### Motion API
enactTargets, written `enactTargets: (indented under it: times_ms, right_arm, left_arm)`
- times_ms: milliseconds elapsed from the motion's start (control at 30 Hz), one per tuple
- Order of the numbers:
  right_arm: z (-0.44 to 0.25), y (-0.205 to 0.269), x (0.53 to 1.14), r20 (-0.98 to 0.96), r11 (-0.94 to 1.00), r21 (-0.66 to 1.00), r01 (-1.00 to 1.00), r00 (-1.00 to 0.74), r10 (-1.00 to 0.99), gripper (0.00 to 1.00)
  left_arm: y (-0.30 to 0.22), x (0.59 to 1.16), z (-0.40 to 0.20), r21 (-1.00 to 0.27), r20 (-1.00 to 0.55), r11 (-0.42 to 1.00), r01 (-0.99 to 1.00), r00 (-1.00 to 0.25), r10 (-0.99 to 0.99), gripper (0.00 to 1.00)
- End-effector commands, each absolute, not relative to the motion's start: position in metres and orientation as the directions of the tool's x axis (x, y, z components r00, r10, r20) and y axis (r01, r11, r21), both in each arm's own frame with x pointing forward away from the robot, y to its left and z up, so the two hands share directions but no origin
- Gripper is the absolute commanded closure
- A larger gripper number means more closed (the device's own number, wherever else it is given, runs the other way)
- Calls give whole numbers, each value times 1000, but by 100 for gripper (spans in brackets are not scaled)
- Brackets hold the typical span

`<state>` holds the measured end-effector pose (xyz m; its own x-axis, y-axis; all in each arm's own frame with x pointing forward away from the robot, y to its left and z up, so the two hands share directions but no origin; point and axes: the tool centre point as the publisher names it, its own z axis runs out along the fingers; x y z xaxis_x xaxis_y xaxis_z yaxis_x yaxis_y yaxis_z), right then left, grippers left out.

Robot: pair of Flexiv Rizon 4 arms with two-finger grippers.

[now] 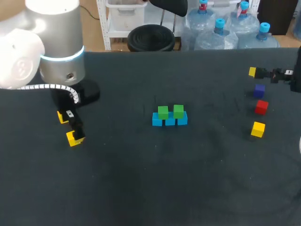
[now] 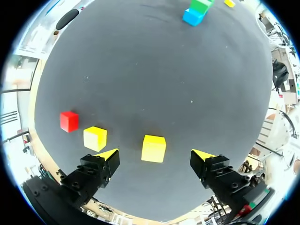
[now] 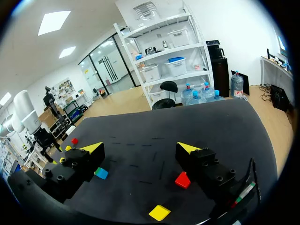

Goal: Place the blue cubes, place green cubes on the blue cubes, place the yellow cubes on the green cubes, then place the red cubes on the yellow cubes, and place purple cube on the red cubes.

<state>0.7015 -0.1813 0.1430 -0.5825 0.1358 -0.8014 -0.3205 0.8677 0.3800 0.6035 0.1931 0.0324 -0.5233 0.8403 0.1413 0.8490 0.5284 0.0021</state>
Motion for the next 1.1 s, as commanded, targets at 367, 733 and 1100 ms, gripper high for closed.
enactTargets:
  times_ms: [367, 733, 1100]
  right_arm:
    - [144, -182, 701, -800, 867, 382, -322, -584, 136, 0]
    - [144, -182, 701, -800, 867, 382, -322, -584, 136, 0]
    - [144, -182, 701, -800, 867, 382, -322, -584, 136, 0]
  left_arm:
    - [195, 594, 17, -69, 136, 459, 886, -447, 884, 0]
    - [200, 593, 3, -65, 131, 448, 891, -438, 889, 0]
    - [200, 594, -4, -67, 153, 451, 890, -438, 886, 44]
